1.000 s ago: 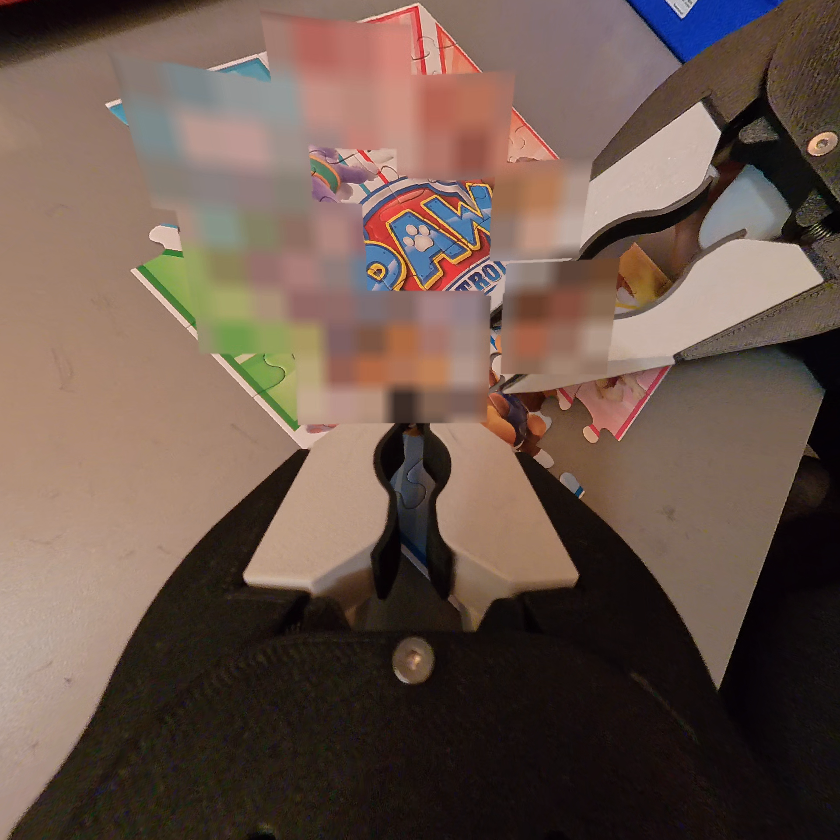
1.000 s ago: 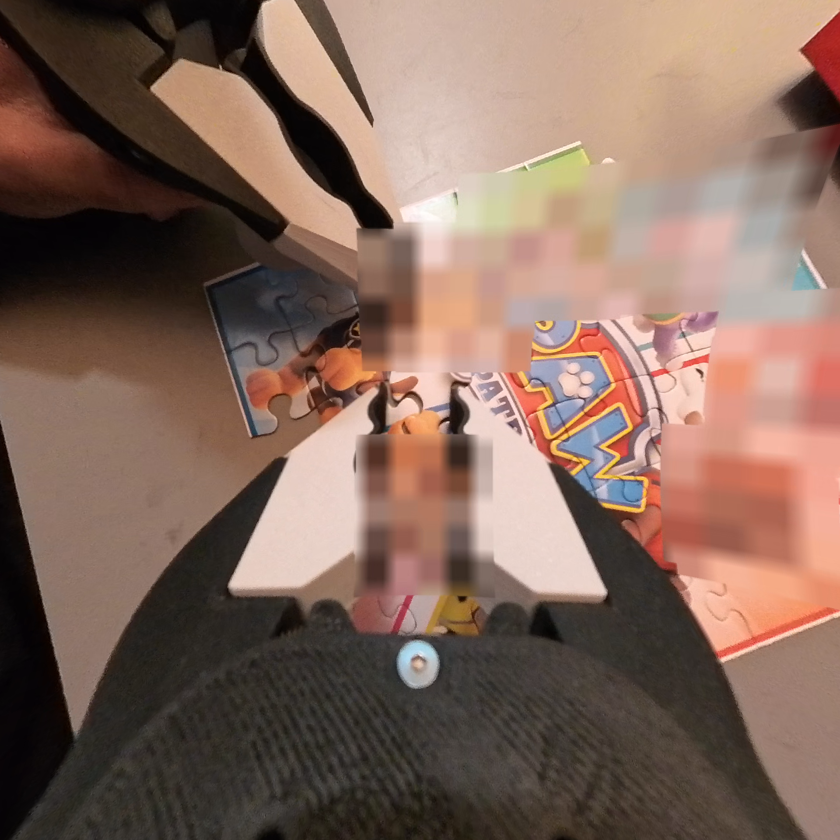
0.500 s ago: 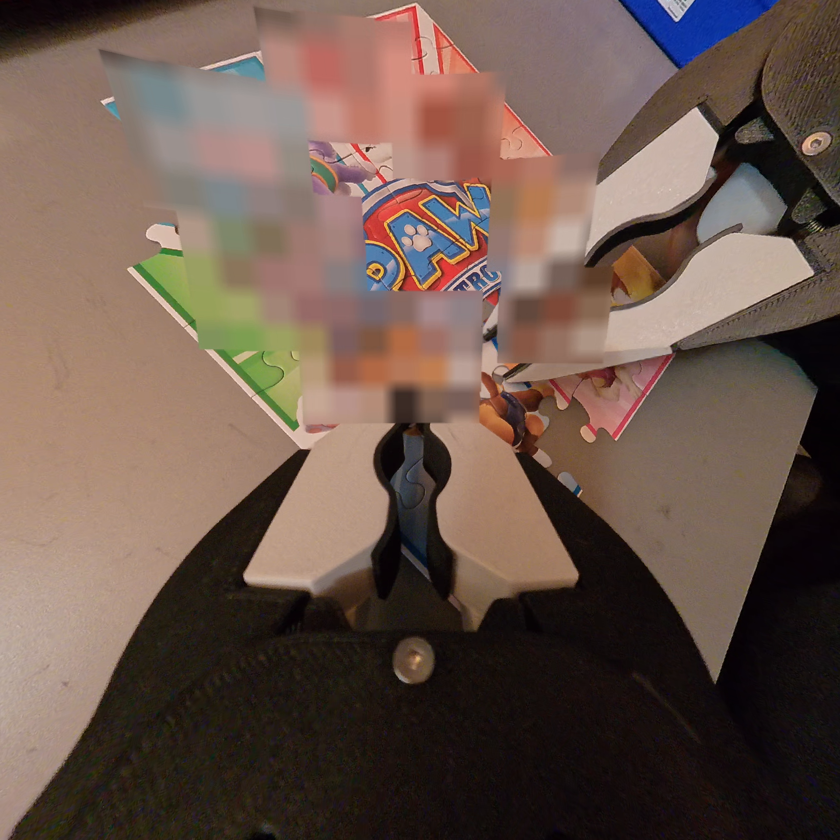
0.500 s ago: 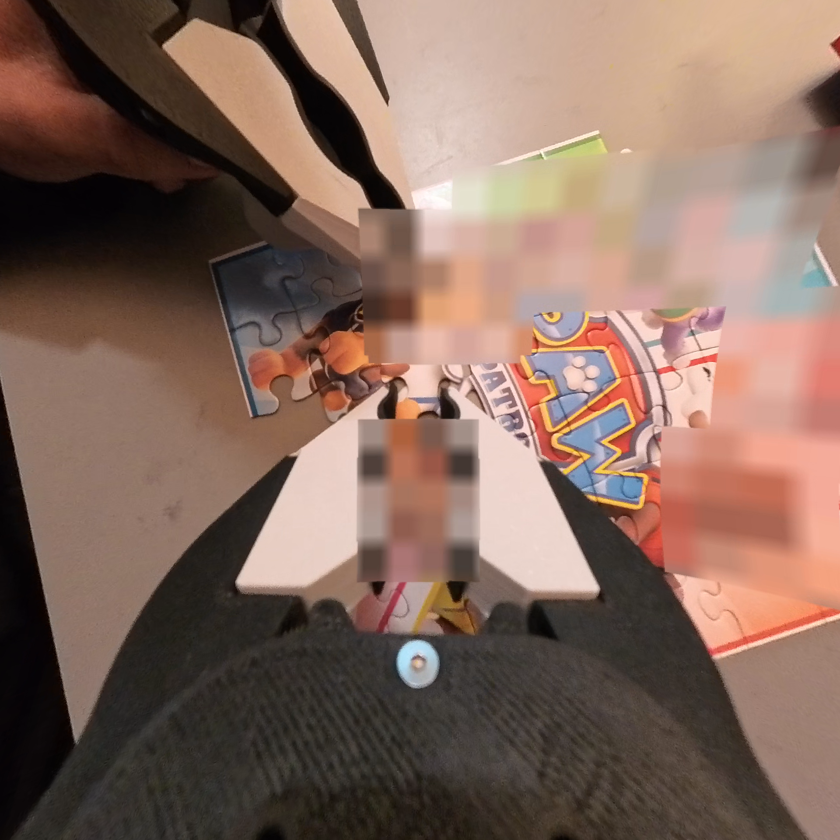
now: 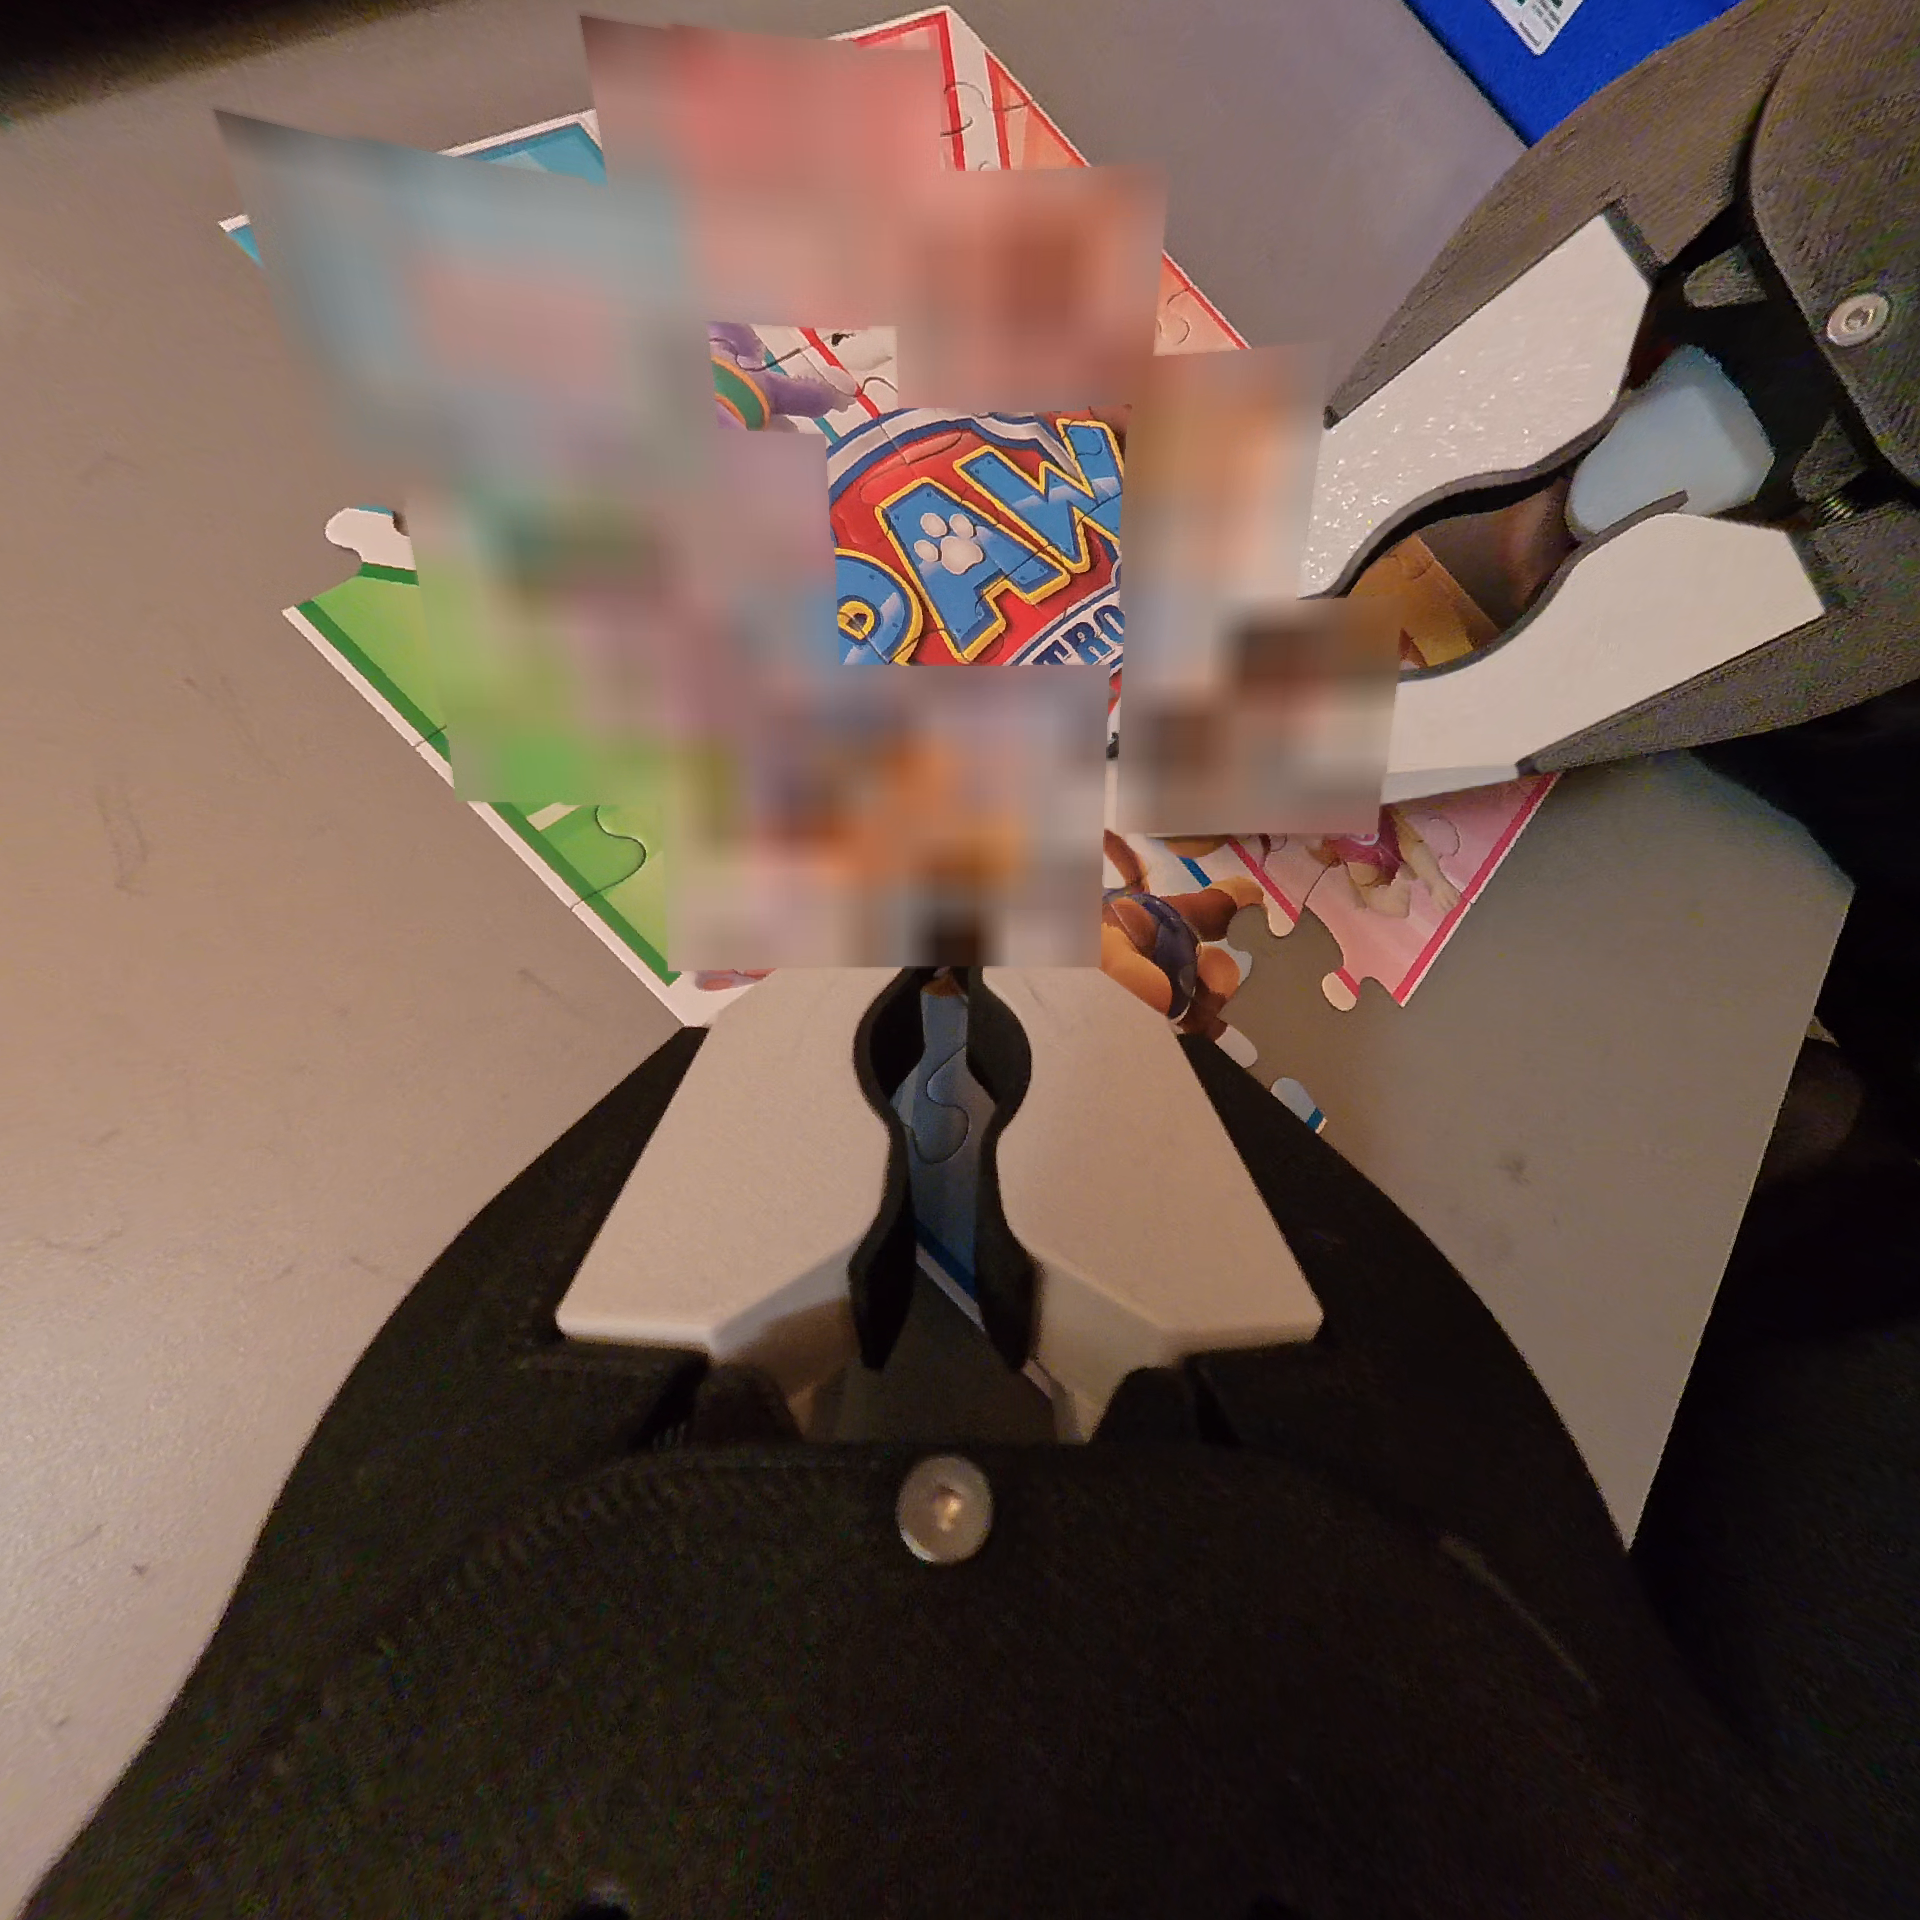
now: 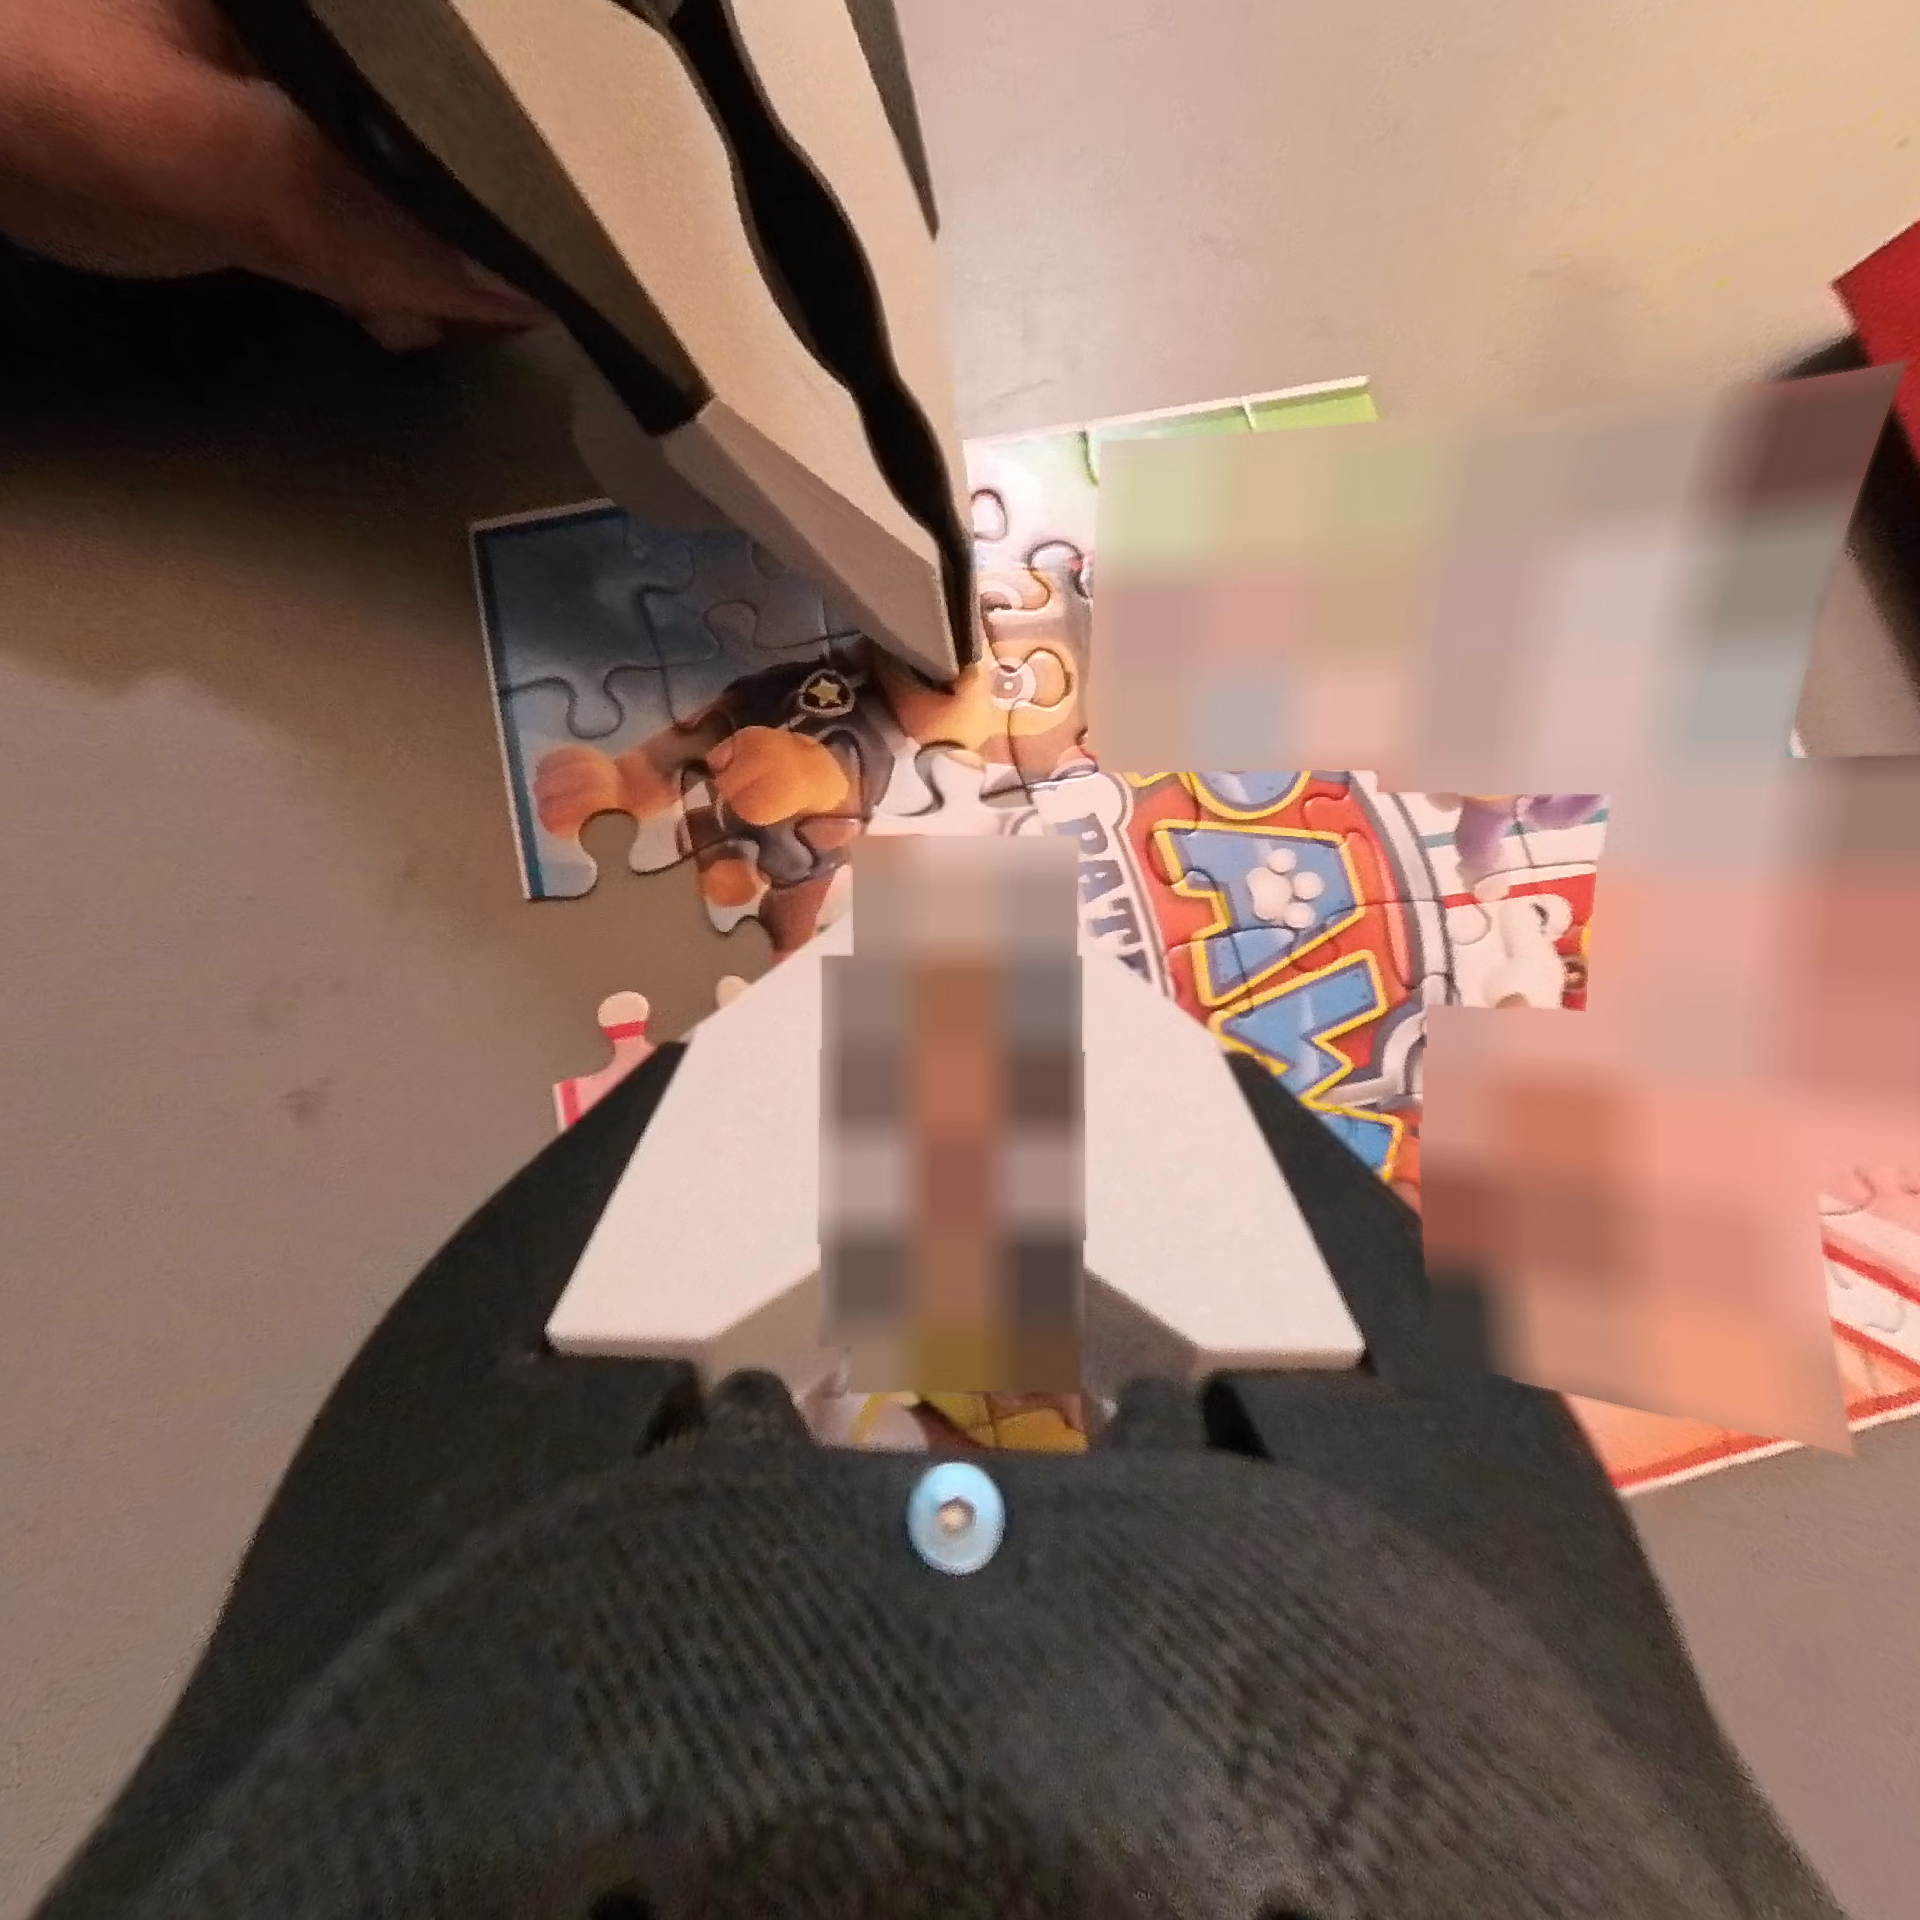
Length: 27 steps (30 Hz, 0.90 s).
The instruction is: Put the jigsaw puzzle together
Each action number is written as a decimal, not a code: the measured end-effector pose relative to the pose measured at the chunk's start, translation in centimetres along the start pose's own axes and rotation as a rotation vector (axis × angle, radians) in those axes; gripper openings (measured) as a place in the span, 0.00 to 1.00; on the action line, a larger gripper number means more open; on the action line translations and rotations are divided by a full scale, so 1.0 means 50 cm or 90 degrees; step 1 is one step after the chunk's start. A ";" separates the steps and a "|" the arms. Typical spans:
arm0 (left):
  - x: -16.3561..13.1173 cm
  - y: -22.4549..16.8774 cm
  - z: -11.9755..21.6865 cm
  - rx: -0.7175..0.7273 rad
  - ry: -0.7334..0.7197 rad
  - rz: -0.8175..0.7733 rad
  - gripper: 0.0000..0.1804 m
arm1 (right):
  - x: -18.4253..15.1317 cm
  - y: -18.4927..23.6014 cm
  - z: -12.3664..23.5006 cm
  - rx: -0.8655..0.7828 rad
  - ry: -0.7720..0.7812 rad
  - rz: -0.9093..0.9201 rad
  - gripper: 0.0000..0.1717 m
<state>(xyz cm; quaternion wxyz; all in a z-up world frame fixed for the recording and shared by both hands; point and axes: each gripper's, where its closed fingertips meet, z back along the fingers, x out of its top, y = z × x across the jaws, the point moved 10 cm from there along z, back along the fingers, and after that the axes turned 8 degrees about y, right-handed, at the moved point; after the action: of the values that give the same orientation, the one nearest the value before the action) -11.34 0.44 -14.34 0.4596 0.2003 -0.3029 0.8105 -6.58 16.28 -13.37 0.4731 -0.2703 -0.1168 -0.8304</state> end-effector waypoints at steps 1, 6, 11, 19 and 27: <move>0.000 0.000 0.000 0.000 0.000 0.000 0.00 | 0.000 0.000 0.000 -0.009 0.001 0.015 0.06; 0.000 0.000 -0.001 -0.003 0.001 0.000 0.00 | -0.001 0.002 -0.001 -0.029 -0.001 0.048 0.05; 0.000 0.002 -0.001 -0.009 0.001 0.005 0.00 | -0.003 0.003 0.000 -0.022 -0.005 0.055 0.03; 0.000 0.001 -0.001 -0.009 0.001 0.003 0.00 | 0.003 0.010 -0.003 -0.009 -0.010 0.059 0.02; 0.000 0.002 -0.001 -0.012 0.001 0.005 0.00 | 0.003 0.013 -0.001 0.003 -0.011 0.060 0.02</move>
<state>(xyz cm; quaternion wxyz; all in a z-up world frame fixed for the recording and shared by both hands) -11.43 0.44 -14.41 0.4585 0.1937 -0.3109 0.8097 -6.12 15.82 -13.39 0.5115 -0.2818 -0.1098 -0.8043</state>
